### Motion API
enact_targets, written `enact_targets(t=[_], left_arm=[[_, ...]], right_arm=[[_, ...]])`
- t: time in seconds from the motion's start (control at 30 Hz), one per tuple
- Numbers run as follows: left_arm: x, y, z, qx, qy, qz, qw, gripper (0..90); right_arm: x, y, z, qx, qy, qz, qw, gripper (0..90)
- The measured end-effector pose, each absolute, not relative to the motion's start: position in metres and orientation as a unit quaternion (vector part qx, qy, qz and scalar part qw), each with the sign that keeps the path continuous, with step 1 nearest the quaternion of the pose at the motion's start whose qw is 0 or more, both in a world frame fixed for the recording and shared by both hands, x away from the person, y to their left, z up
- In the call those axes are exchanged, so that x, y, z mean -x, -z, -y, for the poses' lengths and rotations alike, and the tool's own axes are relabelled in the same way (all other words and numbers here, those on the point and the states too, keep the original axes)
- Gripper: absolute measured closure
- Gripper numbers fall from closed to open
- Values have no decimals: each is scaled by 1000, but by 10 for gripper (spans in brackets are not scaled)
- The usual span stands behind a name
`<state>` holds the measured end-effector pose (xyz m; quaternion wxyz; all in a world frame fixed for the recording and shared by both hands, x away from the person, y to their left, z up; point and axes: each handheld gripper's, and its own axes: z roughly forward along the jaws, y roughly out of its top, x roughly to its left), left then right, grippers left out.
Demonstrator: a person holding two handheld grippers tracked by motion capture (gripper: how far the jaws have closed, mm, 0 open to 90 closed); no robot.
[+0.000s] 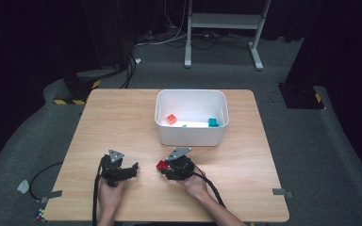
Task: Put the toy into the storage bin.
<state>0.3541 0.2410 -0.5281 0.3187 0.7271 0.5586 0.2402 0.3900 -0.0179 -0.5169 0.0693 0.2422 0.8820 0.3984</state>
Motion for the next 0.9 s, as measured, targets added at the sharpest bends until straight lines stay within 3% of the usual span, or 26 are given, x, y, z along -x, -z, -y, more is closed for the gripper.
enact_targets(t=[0.9], left_arm=[[-354, 528, -241, -727, -240, -558, 318, 151]], right_arm=[[-387, 482, 49, -247, -425, -867, 84, 587]])
